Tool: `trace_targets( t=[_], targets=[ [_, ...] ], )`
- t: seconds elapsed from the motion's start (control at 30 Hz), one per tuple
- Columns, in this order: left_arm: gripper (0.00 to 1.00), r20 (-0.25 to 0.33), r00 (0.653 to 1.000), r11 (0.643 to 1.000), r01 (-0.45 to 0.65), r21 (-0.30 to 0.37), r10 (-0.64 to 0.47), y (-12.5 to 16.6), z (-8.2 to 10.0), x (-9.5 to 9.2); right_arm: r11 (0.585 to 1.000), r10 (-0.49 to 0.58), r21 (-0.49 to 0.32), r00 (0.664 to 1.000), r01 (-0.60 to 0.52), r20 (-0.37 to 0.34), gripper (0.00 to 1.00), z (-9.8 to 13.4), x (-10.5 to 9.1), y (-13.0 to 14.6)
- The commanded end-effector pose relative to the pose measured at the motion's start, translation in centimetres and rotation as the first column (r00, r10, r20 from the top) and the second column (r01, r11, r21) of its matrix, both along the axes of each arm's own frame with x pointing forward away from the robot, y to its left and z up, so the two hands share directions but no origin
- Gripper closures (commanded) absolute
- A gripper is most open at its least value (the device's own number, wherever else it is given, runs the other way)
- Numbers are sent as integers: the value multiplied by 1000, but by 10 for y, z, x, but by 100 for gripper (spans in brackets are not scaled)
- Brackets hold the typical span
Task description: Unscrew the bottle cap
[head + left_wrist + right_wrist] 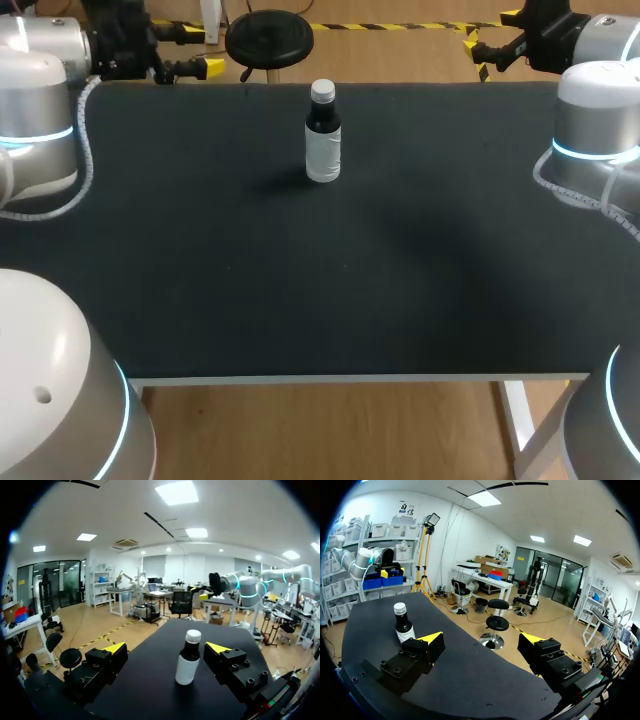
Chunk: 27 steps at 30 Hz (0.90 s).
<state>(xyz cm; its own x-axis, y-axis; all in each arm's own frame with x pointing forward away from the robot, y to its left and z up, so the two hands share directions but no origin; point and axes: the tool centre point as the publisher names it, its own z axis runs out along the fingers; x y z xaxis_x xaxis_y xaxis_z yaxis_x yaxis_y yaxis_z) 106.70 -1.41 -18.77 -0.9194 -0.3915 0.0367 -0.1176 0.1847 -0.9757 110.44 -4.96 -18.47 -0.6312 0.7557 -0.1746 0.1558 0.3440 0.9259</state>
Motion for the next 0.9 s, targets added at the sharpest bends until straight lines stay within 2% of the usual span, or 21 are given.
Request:
trace_targets(
  t=[0.03, 0.13, 0.37, 0.9],
  targets=[
    [0, 3, 994, 993, 111, -44, -111, -4, -15, 8, 1000, 0, 0, 1000, 0, 0, 0, 0, 0, 0],
    [0, 13, 985, 983, 170, -75, -170, -9, -20, 7, 1000, 0, 0, 1000, 0, 0, 0, 0, 0, 0],
    [0, 15, 968, 964, 251, -93, -251, -23, -32, 5, 1000, 0, 0, 1000, 0, 0, 0, 0, 0, 0],
    [0, -1, 968, 964, 249, -95, -251, -27, -35, 5, 1000, 0, 0, 1000, 0, 0, 0, 0, 0, 0]
  ],
)
